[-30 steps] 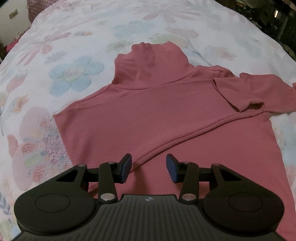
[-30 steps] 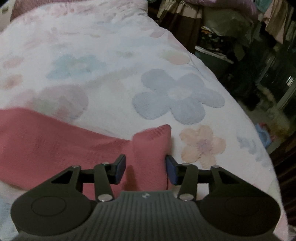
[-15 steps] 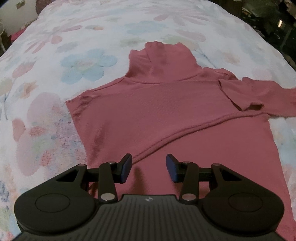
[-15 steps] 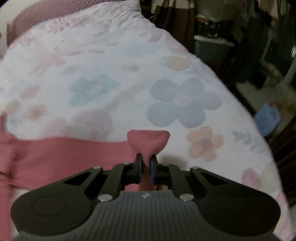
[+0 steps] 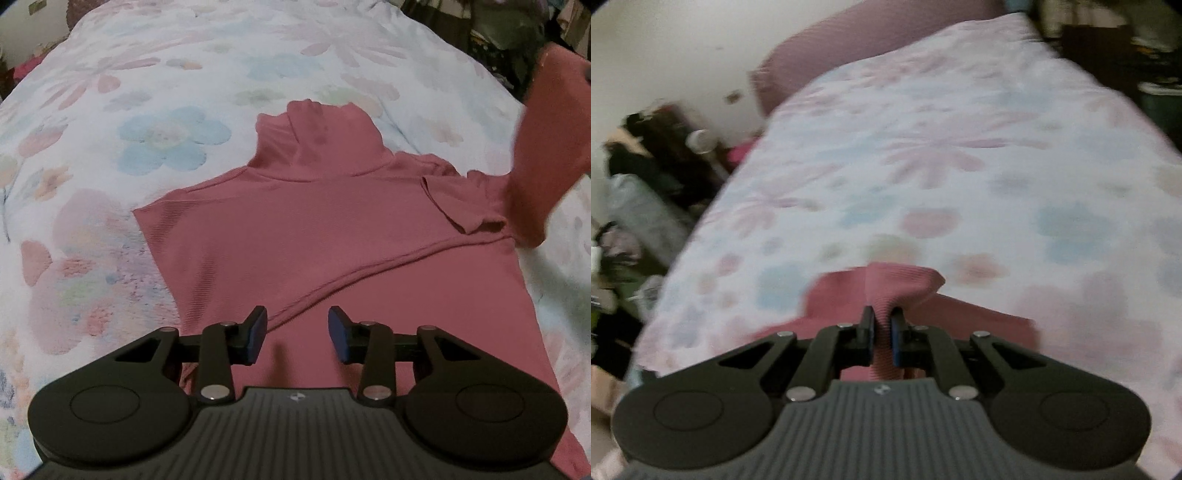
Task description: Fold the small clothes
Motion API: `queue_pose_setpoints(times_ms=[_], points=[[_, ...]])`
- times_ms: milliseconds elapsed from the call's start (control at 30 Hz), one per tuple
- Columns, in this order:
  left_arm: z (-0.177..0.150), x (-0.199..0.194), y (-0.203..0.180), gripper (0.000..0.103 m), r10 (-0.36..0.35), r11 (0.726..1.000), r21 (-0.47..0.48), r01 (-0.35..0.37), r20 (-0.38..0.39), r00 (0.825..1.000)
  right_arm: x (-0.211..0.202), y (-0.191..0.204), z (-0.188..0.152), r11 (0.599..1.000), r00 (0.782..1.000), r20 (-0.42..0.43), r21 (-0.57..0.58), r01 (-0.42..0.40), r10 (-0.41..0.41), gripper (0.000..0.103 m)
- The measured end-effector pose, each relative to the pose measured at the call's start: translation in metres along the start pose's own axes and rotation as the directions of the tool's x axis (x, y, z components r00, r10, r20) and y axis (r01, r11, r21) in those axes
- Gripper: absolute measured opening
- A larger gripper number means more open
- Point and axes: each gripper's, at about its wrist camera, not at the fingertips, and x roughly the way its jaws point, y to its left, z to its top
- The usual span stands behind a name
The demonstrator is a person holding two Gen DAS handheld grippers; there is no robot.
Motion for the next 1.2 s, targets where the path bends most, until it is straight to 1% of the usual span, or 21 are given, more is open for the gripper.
queue_pose_setpoints(times_ms=[100,200,300,367,433,533,567,633,667,733,800,867,967,1033,1100,1133,1200], points=[[0.002,0.003,0.007,0.046,0.001,1.000,-0.018,-0.001,-0.007,1.000,0.047,0.043,-0.005,0.999,0.999,-0.038,-0.019,-0.035,0.035,0.003],[0.005,0.010,0.011,0.045,0.015,1.000,-0.009,-0.015,-0.024,1.000,0.109,0.066,-0.027,0.999,0.993,-0.106,0.003,-0.049,0.049,0.003],[0.006,0.015,0.015,0.045,0.019,1.000,-0.001,-0.019,-0.037,0.999,0.175,0.076,-0.058,0.999,0.981,-0.191,0.033,-0.037,0.043,0.003],[0.005,0.017,0.019,0.045,0.024,1.000,-0.001,-0.024,-0.044,0.999,0.209,0.076,-0.078,0.999,0.970,-0.240,0.044,-0.020,0.030,0.003],[0.004,0.019,0.022,0.045,0.023,1.000,-0.005,-0.024,-0.053,0.998,0.235,0.077,-0.097,0.998,0.959,-0.280,0.068,-0.013,0.032,0.004],[0.003,0.024,0.028,0.045,0.007,1.000,-0.014,-0.008,-0.063,0.998,0.260,0.080,-0.116,0.996,0.949,-0.313,0.089,-0.012,0.040,0.005],[0.003,0.026,0.029,0.045,0.007,1.000,-0.019,-0.008,-0.065,0.998,0.264,0.081,-0.118,0.996,0.947,-0.320,0.091,-0.007,0.036,0.008],[0.003,0.028,0.030,0.045,0.002,1.000,-0.029,-0.005,-0.071,0.997,0.267,0.084,-0.120,0.995,0.945,-0.324,0.100,-0.011,0.043,0.012],[0.003,0.029,0.031,0.045,-0.002,0.999,-0.034,-0.001,-0.073,0.997,0.265,0.085,-0.118,0.995,0.945,-0.325,0.100,-0.014,0.046,0.017],[0.002,0.028,0.031,0.045,-0.006,0.999,-0.041,0.003,-0.073,0.997,0.259,0.087,-0.113,0.995,0.947,-0.315,0.092,-0.028,0.056,0.019],[0.003,0.026,0.030,0.045,-0.015,0.999,-0.044,0.012,-0.069,0.997,0.247,0.092,-0.104,0.997,0.954,-0.296,0.063,-0.038,0.056,0.025],[0.004,0.023,0.029,0.045,-0.015,0.999,-0.045,0.012,-0.066,0.998,0.229,0.091,-0.093,0.998,0.963,-0.262,0.049,-0.050,0.061,0.034],[0.007,0.014,0.025,0.045,-0.005,0.999,-0.039,0.003,-0.050,0.999,0.201,0.080,-0.076,0.997,0.974,-0.217,0.056,-0.051,0.062,0.035],[0.011,0.009,0.023,0.045,-0.001,0.999,-0.043,-0.001,-0.036,0.999,0.182,0.068,-0.069,0.999,0.982,-0.187,0.038,-0.028,0.034,0.037],[0.015,0.004,0.020,0.045,0.000,0.999,-0.046,-0.001,-0.025,1.000,0.168,0.052,-0.068,1.000,0.985,-0.170,0.020,0.016,-0.013,0.038],[0.018,0.002,0.018,0.045,0.009,0.999,-0.049,-0.010,-0.018,1.000,0.162,0.042,-0.070,0.999,0.984,-0.171,0.024,0.049,-0.044,0.038],[0.023,0.001,0.018,0.045,0.021,0.998,-0.065,-0.022,-0.002,1.000,0.153,0.022,-0.077,0.991,0.974,-0.191,0.028,0.127,-0.120,0.038]])
